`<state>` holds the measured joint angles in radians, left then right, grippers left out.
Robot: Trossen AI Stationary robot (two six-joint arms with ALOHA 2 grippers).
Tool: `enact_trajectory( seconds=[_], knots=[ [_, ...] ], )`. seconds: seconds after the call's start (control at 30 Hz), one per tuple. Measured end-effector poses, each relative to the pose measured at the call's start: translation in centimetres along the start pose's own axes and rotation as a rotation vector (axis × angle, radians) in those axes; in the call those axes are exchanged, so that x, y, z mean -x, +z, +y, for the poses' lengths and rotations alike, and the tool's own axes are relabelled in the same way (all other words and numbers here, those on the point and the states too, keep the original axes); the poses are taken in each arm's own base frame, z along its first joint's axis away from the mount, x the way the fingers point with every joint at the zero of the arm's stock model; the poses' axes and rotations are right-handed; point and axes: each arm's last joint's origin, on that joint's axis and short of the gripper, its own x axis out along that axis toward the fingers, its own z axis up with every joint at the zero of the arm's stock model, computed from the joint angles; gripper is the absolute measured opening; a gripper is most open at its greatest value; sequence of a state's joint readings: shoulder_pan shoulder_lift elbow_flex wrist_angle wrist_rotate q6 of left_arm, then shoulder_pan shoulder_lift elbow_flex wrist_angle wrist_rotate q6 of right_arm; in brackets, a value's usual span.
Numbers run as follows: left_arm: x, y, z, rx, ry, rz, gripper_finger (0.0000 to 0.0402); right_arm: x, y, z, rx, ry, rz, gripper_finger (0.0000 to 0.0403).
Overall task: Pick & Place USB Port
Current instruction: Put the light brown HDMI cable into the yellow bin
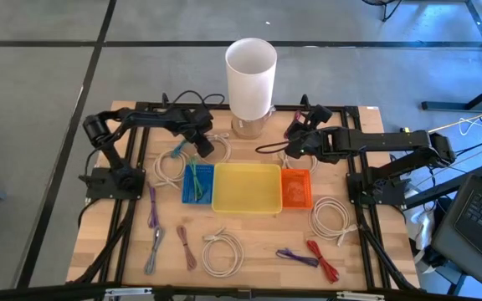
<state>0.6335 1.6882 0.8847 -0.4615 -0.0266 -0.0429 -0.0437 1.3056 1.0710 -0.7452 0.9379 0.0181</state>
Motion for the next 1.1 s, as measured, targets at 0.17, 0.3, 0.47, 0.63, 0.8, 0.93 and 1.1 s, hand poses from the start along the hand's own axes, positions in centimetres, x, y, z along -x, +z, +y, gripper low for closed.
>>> enact_trajectory(
  seconds=[0.17, 0.3, 0.47, 0.63, 0.8, 0.93, 1.1],
  knots=[
    [2.0, -0.3, 0.3, 0.0, 0.027, -0.034, 0.0013, 0.0, 0.0, 0.0, 0.0, 0.0, 0.0, 0.0283],
    [4.3, -0.4, 0.5, 0.004, 0.085, -0.091, 0.0012, 0.0, 0.0, 0.0, -0.001, 0.0, -0.001, 0.0283],
    [7.4, -0.6, 0.9, 0.021, 0.096, -0.198, 0.0012, 0.0, 0.0, 0.0, -0.005, 0.0, 0.0, 0.0283],
    [10.8, -1.4, 1.6, 0.033, 0.173, -0.294, 0.0012, 0.0, 0.0, 0.1, -0.005, 0.026, -0.001, 0.0283],
    [14.6, -2.6, 1.7, 0.039, 0.201, -0.447, 0.0012, 0.1, 0.0, 0.2, -0.004, 0.05, 0.0, 0.0283],
    [17.2, -3.6, 0.5, -0.017, 0.013, -0.578, 0.0012, 0.1, 0.0, 0.2, -0.003, 0.05, 0.0, 0.0283],
    [19.5, -4.0, -3.1, -0.163, -0.312, -0.725, 0.0012, 0.0, 0.0, 0.1, 0.001, 0.047, 0.0, 0.0283]
  ],
)
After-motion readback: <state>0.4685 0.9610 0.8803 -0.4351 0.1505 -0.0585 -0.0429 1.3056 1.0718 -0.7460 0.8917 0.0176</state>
